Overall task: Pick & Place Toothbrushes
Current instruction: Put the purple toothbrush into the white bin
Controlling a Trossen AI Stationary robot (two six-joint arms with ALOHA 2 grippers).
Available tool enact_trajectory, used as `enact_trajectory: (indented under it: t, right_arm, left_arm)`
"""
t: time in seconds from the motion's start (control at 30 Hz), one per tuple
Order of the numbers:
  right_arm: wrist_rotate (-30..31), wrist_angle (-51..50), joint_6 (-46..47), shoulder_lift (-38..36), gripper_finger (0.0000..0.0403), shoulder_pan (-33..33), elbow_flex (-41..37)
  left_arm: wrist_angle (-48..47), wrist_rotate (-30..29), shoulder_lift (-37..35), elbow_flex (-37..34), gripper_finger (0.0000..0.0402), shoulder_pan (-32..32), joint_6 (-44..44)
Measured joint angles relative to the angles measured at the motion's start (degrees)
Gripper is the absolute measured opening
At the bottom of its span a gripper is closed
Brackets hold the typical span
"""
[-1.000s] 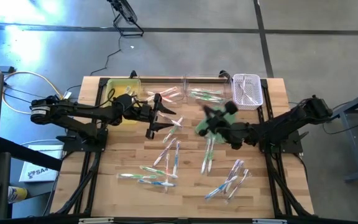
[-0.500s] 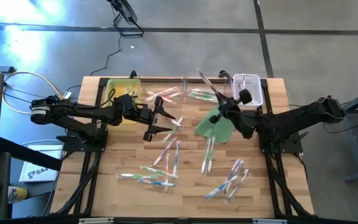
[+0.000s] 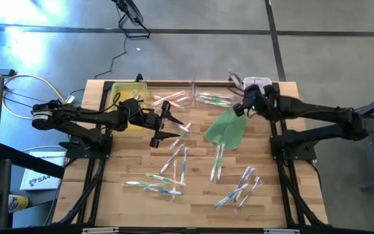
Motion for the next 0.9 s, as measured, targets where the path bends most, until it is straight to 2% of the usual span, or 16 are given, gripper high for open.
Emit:
enact_trajectory:
  t: [0.2, 0.43, 0.73, 0.83, 0.9]
  right_arm:
    - [-7.29, -11.49, 5.25, 0.11, 0.0008, -9.14, 0.97]
    - [-16.39, -17.14, 5.77, 3.05, 0.0008, -17.09, 0.97]
    - [-20.64, -18.93, 2.08, 11.39, 0.0008, -23.71, 0.97]
    - [-20.39, -18.81, 0.68, 14.06, 0.0008, -24.77, 0.97]
    - [-18.09, -18.38, 0.68, 15.48, 0.0011, -25.34, 0.96]
  left_arm:
    - [-0.91, -0.02, 0.00, 0.00, 0.0212, 0.00, 0.35]
    - [-3.40, -0.04, 0.00, 0.00, 0.0212, 0.00, 0.40]
    - [-4.38, -0.07, -0.02, 0.00, 0.0212, 0.00, 0.39]
    - [-4.70, -0.07, -0.02, 0.00, 0.0212, 0.00, 0.39]
    - [-4.78, -0.07, -0.02, 0.00, 0.0212, 0.00, 0.39]
